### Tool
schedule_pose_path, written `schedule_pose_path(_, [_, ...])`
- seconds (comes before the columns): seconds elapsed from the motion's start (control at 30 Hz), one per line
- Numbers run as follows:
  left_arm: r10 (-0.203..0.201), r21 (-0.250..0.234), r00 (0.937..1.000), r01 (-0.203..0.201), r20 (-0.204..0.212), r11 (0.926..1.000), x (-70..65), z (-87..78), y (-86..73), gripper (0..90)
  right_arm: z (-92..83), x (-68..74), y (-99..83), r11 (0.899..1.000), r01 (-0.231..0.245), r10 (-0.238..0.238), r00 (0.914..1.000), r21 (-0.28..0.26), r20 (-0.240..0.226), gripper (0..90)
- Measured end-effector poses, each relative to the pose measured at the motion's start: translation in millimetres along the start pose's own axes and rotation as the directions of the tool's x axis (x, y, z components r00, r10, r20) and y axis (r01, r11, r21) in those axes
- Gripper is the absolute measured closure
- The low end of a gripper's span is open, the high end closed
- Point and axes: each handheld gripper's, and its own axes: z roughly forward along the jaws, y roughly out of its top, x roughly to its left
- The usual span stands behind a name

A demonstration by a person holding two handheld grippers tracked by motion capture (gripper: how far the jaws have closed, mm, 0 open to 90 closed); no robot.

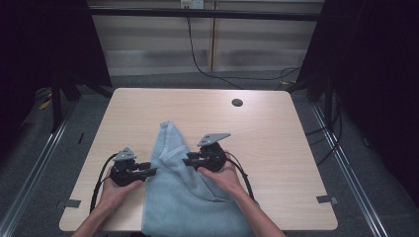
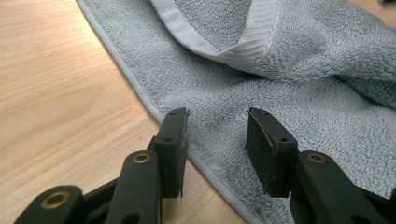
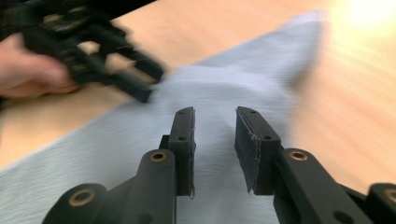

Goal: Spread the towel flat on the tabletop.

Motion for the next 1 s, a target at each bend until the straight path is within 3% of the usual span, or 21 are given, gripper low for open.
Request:
schedule_pose_path(0.07, [0.001,-0.001,1.0000,-0.001,-0.002,1.0000,-0.5,0.3,-0.1,58.4,-1.0,-14.1,0.2,0.999,-0.038,0.038,0.9992,-0.013,0.016,63.5])
schedule_pose_path(0.1, [0.000,-0.003,1.0000,0.000,0.000,1.0000,-0.4,0.6,-0.2,58.4,4.0,-24.5,-0.8,0.998,-0.064,0.064,0.9977,-0.013,0.022,54.4])
schedule_pose_path(0.17, [0.000,-0.004,1.0000,0.000,0.001,1.0000,-0.3,0.7,-0.2,58.4,8.8,-28.6,-1.6,0.997,-0.078,0.078,0.9967,-0.008,0.023,50.5])
schedule_pose_path(0.23, [0.002,-0.006,1.0000,-0.002,0.000,1.0000,-0.6,0.7,-0.4,58.4,24.8,-35.4,-5.5,0.994,-0.107,0.107,0.9942,0.008,0.007,42.7])
schedule_pose_path(0.27, [0.005,-0.006,1.0000,-0.005,0.002,1.0000,-0.5,0.7,-0.6,58.4,24.8,-35.4,-5.5,0.994,-0.107,0.107,0.9942,0.008,0.007,42.7])
schedule_pose_path(0.3, [0.005,-0.007,1.0000,-0.005,0.002,1.0000,-0.5,0.6,-0.8,58.4,33.1,-36.3,-6.2,0.993,-0.117,0.117,0.9927,0.010,-0.029,42.4])
schedule_pose_path(0.53, [0.013,-0.006,0.9999,-0.013,0.001,0.9999,-0.9,0.8,-0.9,58.2,46.1,-32.1,-0.7,0.995,-0.094,0.095,0.9945,0.028,-0.044,45.4])
schedule_pose_path(0.63, [0.012,-0.008,0.9999,-0.012,0.001,0.9999,-1.0,1.0,-0.8,58.2,52.2,-31.6,1.8,0.994,-0.099,0.101,0.9935,0.036,-0.054,48.9])
schedule_pose_path(0.67, [0.011,-0.007,0.9999,-0.011,0.001,0.9999,-1.0,0.9,-0.9,58.2,54.7,-30.8,2.6,0.995,-0.092,0.094,0.9939,0.043,-0.058,53.9])
schedule_pose_path(0.73, [0.014,-0.005,0.9999,-0.014,0.002,0.9999,-0.7,0.7,-0.9,58.1,56.2,-25.8,5.1,0.998,-0.055,0.056,0.9982,0.030,-0.020,63.4])
schedule_pose_path(0.77, [0.014,-0.005,0.9999,-0.014,0.001,0.9999,-0.8,0.7,-0.9,58.1,51.5,-23.4,7.9,0.999,-0.042,0.042,0.9988,0.019,-0.025,74.5])
schedule_pose_path(0.83, [0.009,-0.007,1.0000,-0.009,0.002,0.9999,-0.8,0.9,-0.9,58.1,42.9,-24.4,10.6,0.999,-0.048,0.047,0.9984,-0.013,-0.032,87.1])
schedule_pose_path(1.0, [0.018,-0.006,0.9998,-0.018,-0.005,0.9998,-1.9,1.0,-0.9,58.1,26.7,-26.9,17.5,0.997,-0.051,0.052,0.9986,-0.053,0.013,88.7])
